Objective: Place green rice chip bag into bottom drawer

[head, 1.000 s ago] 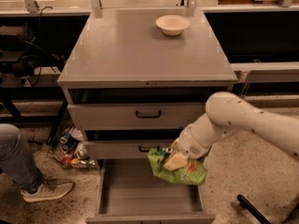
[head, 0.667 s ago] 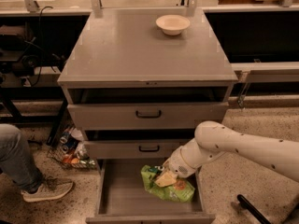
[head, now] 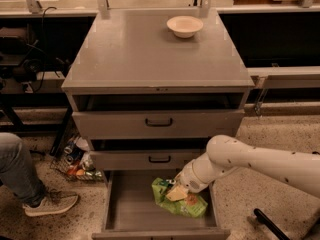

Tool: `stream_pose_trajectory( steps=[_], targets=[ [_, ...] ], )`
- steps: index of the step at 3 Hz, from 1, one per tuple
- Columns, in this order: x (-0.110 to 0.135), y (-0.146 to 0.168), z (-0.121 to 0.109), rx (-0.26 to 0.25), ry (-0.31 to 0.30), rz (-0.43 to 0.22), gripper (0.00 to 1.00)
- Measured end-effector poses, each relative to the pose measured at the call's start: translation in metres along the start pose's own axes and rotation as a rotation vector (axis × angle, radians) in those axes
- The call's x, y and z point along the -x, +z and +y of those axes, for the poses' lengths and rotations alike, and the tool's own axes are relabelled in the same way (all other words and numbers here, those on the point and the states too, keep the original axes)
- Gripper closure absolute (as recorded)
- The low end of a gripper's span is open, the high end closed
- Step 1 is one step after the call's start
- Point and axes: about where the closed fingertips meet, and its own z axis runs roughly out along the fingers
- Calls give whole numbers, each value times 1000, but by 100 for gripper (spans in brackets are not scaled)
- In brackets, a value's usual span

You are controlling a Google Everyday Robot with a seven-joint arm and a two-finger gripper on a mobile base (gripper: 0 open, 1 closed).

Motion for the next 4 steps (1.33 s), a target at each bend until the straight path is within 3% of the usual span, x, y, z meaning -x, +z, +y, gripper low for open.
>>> stream_pose_trajectory(
  steps=[2, 3, 4],
  targets=[
    [-52, 73, -70, -116, 87, -80, 100],
    [-72, 106, -91, -128, 121, -108, 100],
    [-79, 138, -99, -98, 129, -131, 100]
  ],
)
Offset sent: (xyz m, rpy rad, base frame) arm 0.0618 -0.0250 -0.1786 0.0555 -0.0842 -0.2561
